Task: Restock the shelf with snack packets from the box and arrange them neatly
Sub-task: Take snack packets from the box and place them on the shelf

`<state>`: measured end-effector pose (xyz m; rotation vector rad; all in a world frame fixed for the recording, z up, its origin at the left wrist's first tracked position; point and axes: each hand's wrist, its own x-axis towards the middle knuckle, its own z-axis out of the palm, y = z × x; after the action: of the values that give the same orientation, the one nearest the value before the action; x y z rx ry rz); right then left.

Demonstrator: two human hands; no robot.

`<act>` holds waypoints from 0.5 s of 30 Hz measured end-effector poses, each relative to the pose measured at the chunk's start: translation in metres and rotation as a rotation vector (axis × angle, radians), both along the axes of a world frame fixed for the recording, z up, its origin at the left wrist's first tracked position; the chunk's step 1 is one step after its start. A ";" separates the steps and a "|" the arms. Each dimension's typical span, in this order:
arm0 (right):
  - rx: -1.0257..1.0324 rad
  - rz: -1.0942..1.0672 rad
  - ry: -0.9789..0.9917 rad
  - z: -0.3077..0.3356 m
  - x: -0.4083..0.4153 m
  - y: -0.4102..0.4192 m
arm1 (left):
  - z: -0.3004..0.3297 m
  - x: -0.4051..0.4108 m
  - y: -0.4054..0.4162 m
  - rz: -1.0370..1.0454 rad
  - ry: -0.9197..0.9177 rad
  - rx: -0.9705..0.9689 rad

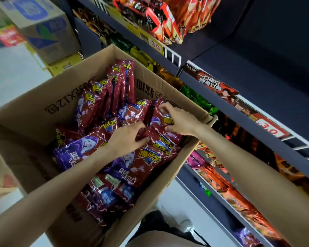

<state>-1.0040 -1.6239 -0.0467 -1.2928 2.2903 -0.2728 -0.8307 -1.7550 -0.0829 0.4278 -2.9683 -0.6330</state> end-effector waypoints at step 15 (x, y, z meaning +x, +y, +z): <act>-0.016 0.047 -0.115 0.004 0.004 0.002 | 0.006 0.032 -0.006 -0.074 -0.106 0.339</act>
<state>-0.9999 -1.6222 -0.0425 -1.3032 2.1626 -0.3411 -0.7987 -1.7606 -0.0773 0.3842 -2.9883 -1.1642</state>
